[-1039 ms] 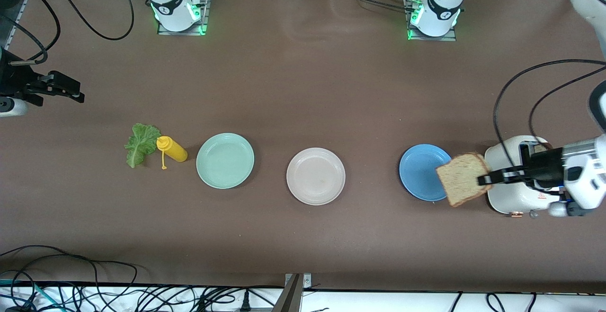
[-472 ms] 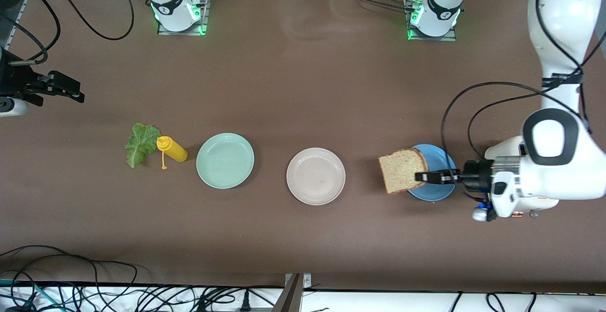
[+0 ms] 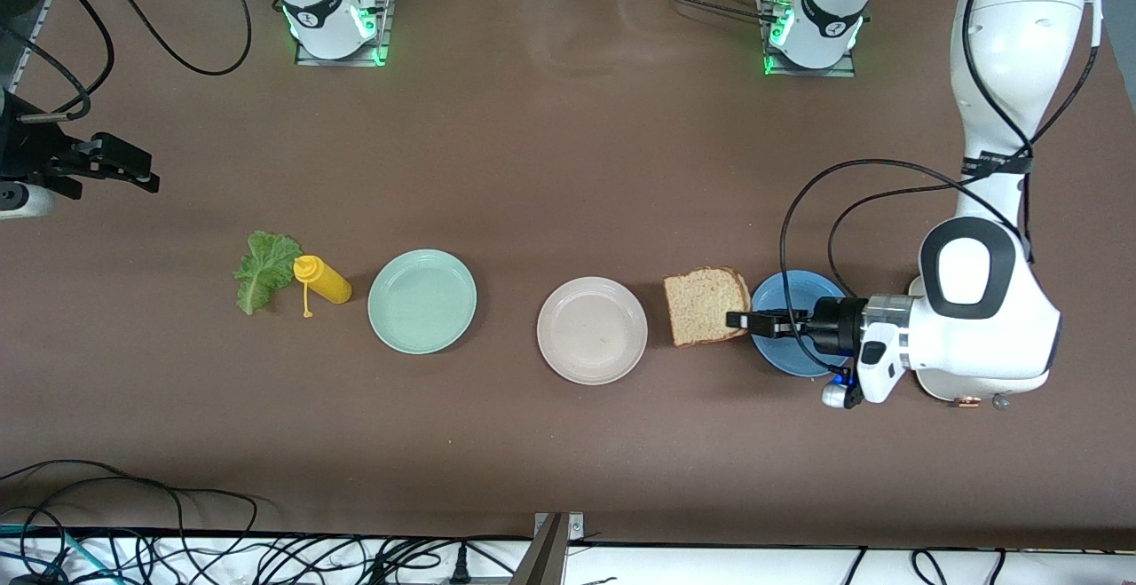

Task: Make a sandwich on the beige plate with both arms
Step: 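Carry the toast over the beige plate and lower it with the left gripper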

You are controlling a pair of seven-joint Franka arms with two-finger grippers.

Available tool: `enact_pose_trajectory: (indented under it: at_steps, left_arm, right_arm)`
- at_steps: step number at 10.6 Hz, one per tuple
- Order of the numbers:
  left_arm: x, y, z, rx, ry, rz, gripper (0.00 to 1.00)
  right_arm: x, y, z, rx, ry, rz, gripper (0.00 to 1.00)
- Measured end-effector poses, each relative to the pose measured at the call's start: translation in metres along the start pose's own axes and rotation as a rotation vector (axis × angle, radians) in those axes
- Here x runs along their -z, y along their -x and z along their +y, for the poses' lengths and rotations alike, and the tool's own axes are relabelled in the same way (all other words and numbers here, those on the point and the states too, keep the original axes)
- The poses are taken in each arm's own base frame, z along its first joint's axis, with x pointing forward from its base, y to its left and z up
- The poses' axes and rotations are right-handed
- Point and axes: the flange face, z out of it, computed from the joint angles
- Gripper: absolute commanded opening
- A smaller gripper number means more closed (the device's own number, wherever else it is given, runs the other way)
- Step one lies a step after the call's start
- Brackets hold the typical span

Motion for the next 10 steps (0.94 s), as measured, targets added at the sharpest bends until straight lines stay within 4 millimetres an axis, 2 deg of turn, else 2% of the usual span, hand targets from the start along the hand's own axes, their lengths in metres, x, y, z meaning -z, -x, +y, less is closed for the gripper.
enact_pose_trajectory:
  at_steps: [2, 5, 8, 10]
  left_arm:
    - [-0.026, -0.005, 0.002, 0.016, 0.048, -0.008, 0.0]
    - [-0.071, -0.013, 0.003, 0.058, 0.091, 0.069, 0.0]
    - [-0.124, -0.009, 0.016, 0.079, 0.114, 0.125, 0.0]
    - [-0.152, -0.009, 0.016, 0.09, 0.103, 0.168, 0.0]
  right_arm:
    - [0.0, 0.0, -0.001, 0.001, 0.0, 0.0, 1.0]
    - [0.0, 0.0, 0.0, 0.0, 0.0, 0.0, 1.0]
    - [0.0, 0.0, 0.0, 0.0, 0.0, -0.001, 1.0]
    - [0.0, 0.0, 0.0, -0.001, 0.0, -0.002, 1.0]
